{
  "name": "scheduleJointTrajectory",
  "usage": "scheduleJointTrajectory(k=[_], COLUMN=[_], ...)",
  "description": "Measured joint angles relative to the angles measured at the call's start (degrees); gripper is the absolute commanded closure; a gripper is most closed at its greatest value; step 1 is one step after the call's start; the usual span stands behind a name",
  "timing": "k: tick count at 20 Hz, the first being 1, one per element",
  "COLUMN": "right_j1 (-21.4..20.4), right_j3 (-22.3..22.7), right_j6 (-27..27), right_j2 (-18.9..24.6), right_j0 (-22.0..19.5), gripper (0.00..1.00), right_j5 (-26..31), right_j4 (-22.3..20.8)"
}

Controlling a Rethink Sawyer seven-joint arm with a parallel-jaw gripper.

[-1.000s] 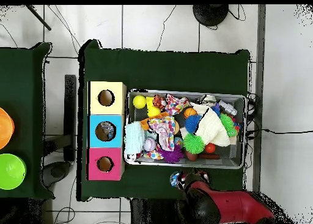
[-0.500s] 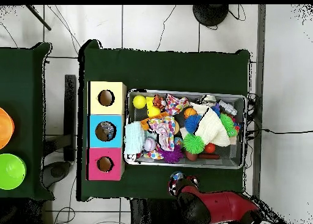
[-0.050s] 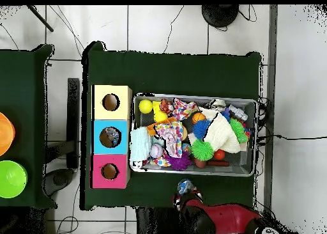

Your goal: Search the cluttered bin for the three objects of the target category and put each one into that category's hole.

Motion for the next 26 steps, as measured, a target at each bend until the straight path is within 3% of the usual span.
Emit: scheduleJointTrajectory(k=[8, 19, 26], right_j1=[5.33, 11.04, 9.97], right_j3=[-1.00, -4.90, -5.26], right_j6=[0.00, 0.00, 0.00], right_j2=[-2.89, -4.03, -3.90], right_j0=[0.85, 0.83, -0.14], gripper=[0.00, 0.00, 0.00], right_j5=[-5.37, -6.71, -6.67], right_j4=[-0.08, -0.07, -0.08])
